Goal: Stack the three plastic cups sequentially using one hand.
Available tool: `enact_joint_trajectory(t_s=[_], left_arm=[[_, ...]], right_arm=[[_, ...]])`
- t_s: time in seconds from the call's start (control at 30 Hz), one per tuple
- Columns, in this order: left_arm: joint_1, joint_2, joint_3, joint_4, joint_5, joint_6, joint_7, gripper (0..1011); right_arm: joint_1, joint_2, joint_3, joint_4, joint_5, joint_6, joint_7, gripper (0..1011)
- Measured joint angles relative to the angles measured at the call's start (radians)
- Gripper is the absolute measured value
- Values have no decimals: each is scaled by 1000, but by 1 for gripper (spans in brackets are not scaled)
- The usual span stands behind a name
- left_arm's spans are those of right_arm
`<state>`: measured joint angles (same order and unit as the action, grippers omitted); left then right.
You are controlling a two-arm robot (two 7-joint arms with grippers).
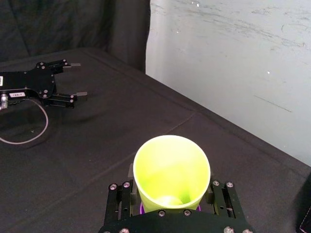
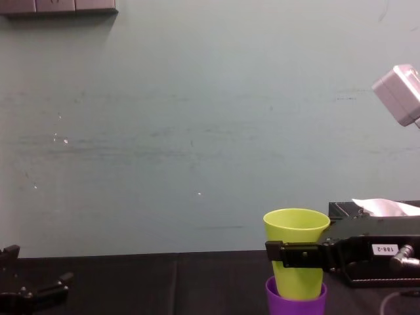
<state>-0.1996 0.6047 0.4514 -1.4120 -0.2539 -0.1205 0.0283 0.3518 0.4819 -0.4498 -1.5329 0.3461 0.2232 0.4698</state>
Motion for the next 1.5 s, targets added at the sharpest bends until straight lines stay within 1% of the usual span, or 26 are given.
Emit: enact_joint_trajectory(t_s=[0.17,0.3,0.37,0.43,0.47,0.5,1.1,1.23,1.3,1.4,1.5], left_arm=[[0,0,0,0,0,0,0,1011],[0,0,0,0,0,0,0,1011],[0,0,0,0,0,0,0,1011],[0,0,0,0,0,0,0,1011],[0,0,0,0,0,0,0,1011],[0,0,0,0,0,0,0,1011],[0,0,0,0,0,0,0,1011],[0,0,0,0,0,0,0,1012],[0,0,0,0,0,0,0,1012],[0,0,0,0,0,0,0,1011],[0,0,0,0,0,0,0,1011]], right_arm=[[0,0,0,0,0,0,-1,743],[-1,1,1,-1,1,1,-1,846],[-1,1,1,-1,1,1,-1,915],[-1,1,1,-2,1,1,-1,939],[-1,1,1,-2,1,1,-1,990],[-1,1,1,-2,1,1,-1,998],[-6,4,1,-6,-1,-3,-3,1003],[-26,19,11,-30,-7,-16,-11,1003],[-51,38,27,-62,-5,-25,-13,1003],[-74,55,42,-84,3,-32,-12,1003],[-108,78,65,-109,22,-43,-6,1003]])
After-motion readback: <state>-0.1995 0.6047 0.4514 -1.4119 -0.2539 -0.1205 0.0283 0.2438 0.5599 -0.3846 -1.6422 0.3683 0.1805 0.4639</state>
